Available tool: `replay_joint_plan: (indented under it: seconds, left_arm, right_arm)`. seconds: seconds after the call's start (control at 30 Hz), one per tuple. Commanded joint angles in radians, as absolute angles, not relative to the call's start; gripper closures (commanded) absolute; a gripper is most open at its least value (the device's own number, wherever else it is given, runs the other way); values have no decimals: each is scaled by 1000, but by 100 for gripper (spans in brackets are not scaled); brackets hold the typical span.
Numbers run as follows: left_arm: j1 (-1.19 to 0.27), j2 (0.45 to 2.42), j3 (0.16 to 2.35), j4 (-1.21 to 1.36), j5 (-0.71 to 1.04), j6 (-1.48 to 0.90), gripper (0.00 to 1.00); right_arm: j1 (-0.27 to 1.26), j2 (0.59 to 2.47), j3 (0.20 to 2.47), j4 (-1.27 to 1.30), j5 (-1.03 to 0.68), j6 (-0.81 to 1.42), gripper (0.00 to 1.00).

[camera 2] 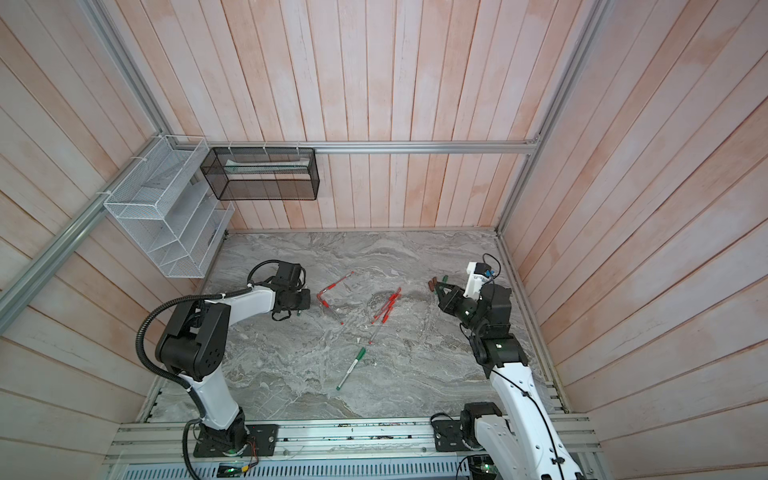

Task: Open the pen caps
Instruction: 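Set the marker down with the left gripper while the right drops the cap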

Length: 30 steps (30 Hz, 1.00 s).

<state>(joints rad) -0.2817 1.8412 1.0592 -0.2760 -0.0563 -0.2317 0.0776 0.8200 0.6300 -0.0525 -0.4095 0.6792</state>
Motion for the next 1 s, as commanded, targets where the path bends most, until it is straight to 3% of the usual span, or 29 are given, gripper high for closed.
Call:
replay_joint_plan:
  seconds: [0.0,0.57,0.8,0.97]
  left_arm:
    - [-277,1864,1078,-316,-108,-257,76]
    - [-276,1739,1077,-336,-56,-280,73]
    - [-278,1583,1028,-295,4,-234,62]
    - [-259,1464,943,-235,140,-176,53]
  right_arm:
    - [73,799,642,-75,-421,672,100]
    - [71,802,717,-213,-379,682,100]
    - [69,920,823,-310,-319,606,100]
    - [53,1078,958,-403,-299,534,100]
